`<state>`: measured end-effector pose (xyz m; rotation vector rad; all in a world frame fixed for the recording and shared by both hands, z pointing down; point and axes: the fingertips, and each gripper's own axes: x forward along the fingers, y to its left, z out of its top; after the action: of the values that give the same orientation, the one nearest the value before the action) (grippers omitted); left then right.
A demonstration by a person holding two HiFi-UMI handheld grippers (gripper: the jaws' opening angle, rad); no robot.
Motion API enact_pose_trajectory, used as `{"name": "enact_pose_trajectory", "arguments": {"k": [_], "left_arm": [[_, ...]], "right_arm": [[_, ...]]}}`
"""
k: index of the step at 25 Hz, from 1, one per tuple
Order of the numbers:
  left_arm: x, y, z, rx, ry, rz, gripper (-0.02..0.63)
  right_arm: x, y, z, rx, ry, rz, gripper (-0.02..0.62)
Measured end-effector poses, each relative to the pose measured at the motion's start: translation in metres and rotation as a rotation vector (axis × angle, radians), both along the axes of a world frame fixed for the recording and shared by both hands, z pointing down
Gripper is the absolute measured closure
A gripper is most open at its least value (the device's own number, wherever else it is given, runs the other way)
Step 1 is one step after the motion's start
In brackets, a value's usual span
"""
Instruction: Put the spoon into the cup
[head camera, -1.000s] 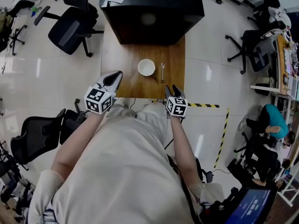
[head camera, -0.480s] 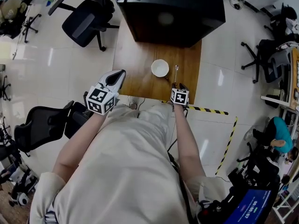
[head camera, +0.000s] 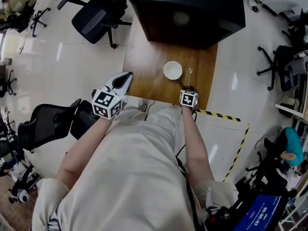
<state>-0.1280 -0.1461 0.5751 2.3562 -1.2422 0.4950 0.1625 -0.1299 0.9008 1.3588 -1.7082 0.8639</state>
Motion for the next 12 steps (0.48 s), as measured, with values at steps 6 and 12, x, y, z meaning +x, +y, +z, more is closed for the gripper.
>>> {"name": "enact_pose_trajectory", "arguments": {"k": [6, 12], "left_arm": [[0.0, 0.004, 0.006, -0.012, -0.006, 0.004, 0.601], [0.004, 0.001, 0.003, 0.0, -0.002, 0.026, 0.601]], "right_arm": [[-0.006, 0.004, -0.001, -0.003, 0.022, -0.018, 0.468], [-0.001, -0.007, -0.008, 0.041, -0.029, 0.022, 0.468]]}}
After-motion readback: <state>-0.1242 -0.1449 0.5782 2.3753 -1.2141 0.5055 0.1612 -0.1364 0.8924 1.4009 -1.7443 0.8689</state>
